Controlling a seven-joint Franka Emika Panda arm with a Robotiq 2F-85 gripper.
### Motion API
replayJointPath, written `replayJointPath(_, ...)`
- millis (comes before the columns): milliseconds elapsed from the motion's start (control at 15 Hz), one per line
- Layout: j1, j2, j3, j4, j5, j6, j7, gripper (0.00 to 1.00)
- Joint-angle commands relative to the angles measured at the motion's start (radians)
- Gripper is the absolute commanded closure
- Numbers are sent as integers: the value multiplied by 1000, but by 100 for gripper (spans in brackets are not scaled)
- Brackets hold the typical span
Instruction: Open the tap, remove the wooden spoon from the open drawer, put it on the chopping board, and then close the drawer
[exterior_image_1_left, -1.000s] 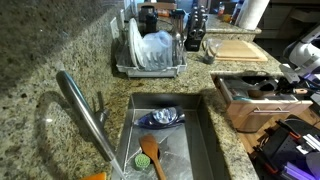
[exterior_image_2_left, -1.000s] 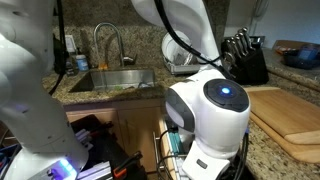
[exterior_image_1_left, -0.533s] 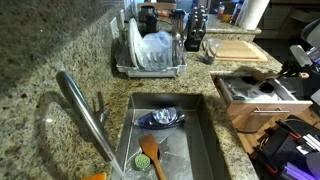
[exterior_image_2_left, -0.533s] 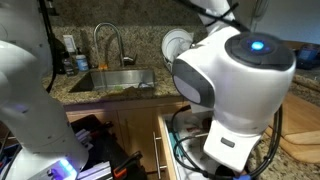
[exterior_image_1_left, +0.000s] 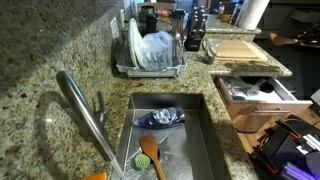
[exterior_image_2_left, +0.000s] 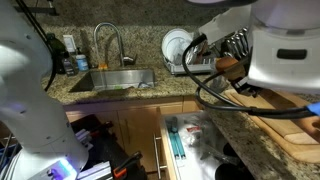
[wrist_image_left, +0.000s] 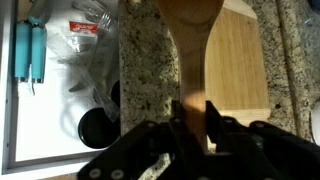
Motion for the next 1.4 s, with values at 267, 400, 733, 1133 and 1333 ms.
replayJointPath(267, -25, 111, 21, 123, -83, -28, 122, 94)
replayJointPath(400, -29, 226, 13, 265, -178, -25, 267, 94)
replayJointPath(733, -26, 297, 16, 363, -232, -29, 392, 94)
replayJointPath(1133, -23, 386, 22, 426, -252, -34, 434, 94)
replayJointPath(1333, -28, 544, 32, 579, -263, -36, 532, 94)
